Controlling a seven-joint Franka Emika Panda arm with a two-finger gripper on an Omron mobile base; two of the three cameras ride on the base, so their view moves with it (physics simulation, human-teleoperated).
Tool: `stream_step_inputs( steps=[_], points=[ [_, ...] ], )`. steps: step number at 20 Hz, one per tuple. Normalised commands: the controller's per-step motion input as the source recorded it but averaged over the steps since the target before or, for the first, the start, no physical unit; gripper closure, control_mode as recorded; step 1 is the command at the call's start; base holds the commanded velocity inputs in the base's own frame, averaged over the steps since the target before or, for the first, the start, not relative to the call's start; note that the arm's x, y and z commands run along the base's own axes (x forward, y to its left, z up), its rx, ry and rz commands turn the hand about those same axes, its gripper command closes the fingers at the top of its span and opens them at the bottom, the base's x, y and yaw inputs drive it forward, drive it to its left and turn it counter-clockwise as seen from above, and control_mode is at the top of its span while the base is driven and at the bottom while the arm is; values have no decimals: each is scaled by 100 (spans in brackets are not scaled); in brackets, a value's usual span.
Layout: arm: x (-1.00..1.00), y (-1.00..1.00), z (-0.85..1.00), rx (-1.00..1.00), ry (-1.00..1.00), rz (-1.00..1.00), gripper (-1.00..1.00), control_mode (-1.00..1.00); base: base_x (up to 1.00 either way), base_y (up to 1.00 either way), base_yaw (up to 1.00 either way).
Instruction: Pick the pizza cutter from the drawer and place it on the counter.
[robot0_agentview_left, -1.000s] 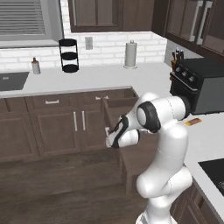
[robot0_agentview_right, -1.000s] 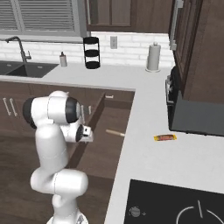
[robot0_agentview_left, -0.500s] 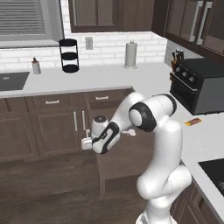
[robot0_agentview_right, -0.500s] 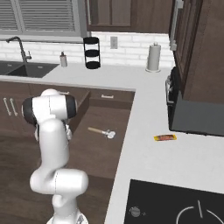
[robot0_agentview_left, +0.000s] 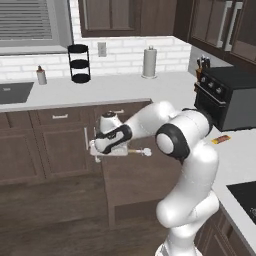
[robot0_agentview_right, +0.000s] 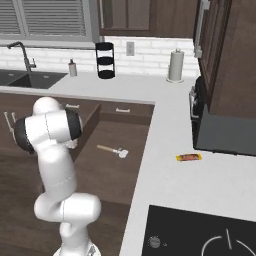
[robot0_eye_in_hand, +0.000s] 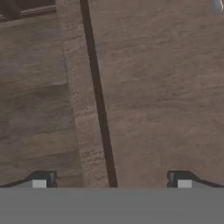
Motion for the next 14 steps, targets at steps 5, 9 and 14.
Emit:
stream_step_inputs(
  steps=[5,9,14],
  points=[
    [0,-65,69,3,11,-46,-100,-100,0,0,0],
    [0,-41,27,0,3,-75,-100,-100,0,0,0],
    [0,-1,2,0,9,-98,-100,-100,0,0,0]
  ],
)
